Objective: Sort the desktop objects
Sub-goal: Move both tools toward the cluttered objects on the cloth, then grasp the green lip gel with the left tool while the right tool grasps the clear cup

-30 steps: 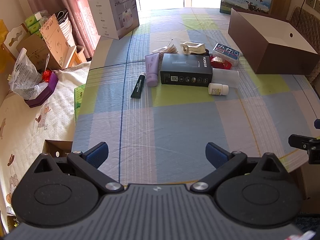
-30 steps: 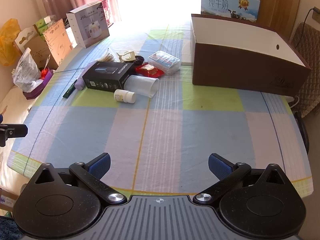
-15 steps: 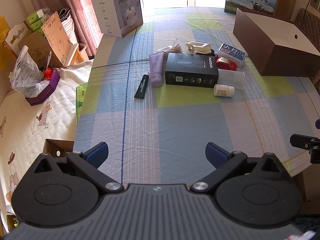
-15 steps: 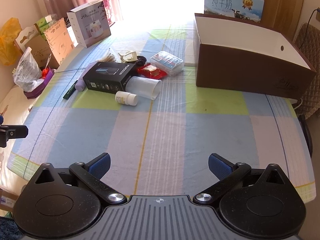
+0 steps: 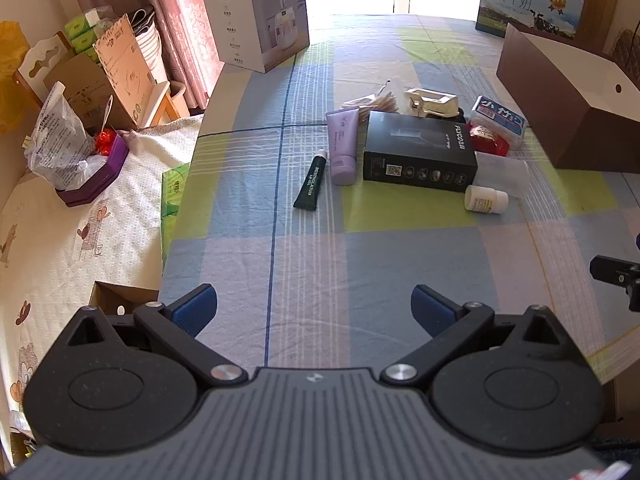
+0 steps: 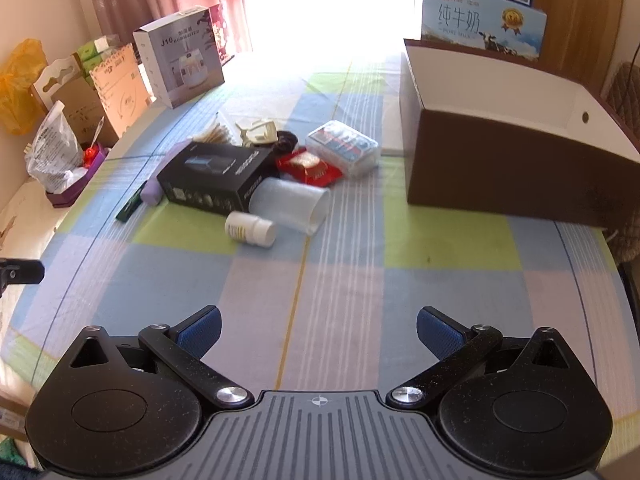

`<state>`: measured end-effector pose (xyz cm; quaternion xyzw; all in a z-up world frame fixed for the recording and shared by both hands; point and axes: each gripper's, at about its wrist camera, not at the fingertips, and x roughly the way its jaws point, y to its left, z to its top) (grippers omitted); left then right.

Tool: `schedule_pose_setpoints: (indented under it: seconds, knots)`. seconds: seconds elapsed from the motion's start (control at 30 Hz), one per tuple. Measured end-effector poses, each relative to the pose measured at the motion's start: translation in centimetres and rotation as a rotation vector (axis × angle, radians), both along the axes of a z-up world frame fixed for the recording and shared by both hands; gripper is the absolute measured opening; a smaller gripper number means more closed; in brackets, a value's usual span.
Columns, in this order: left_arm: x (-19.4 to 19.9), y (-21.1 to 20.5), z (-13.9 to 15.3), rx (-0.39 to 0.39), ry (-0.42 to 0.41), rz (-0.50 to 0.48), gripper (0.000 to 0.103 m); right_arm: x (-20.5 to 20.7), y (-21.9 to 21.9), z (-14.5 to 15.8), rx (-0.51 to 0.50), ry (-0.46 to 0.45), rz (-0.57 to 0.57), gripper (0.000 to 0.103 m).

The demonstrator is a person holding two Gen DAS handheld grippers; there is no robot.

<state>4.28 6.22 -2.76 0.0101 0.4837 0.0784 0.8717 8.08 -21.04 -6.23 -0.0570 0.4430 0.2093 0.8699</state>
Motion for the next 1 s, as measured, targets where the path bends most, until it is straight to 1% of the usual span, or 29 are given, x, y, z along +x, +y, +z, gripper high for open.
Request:
schedule_pose_setpoints:
  seconds: [0.2,0.3,0.4,0.43,0.47,0.6,0.67,0.83,1.0]
  knots:
    - [2.2,1.1,-0.8,0.008,-0.021,-0.009,0.102,2.8,0.8,-0.4,0.042,-0.012,-0.022,0.101]
    - [3.6,1.7,-1.2,0.007,-0.030,-0.013,0.102,3.8,1.5,-0.6,0.047,-0.037,0.003,0.101]
    - [4.9,2.0,-1.6,0.001,-0.033,-0.022,0.099,4.9,2.1,-1.1,0.033,-0.069,0.047,0.101]
    - [5.3,2.1,-1.8,-0.002,-0.031,-0.024,0.099,5.3,2.3,-1.4,0.032,-0.082,0.066,0.097]
    - [5.7,2.2,-1.9,-0.006,-0.032,-0.026,0.099,5.8,2.5,-1.7,0.025,-0.091,0.083,0.090]
    - [7.3,2.7,-2.6,-0.011,-0.030,-0.028,0.098,7.8,2.9,-2.6,0.025,-0.117,0.148,0.080]
    - [8.0,2.9,-3.0,-0.013,-0.025,-0.027,0.098,8.9,3.2,-3.0,0.035,-0.124,0.192,0.070]
    - [9.5,3.5,-4.0,-0.021,-0.003,-0.020,0.093,11.1,4.5,-3.9,0.030,-0.141,0.319,0.060]
    - [10.3,3.8,-4.7,-0.029,0.010,-0.014,0.093,12.8,5.7,-5.2,0.017,-0.120,0.444,0.059]
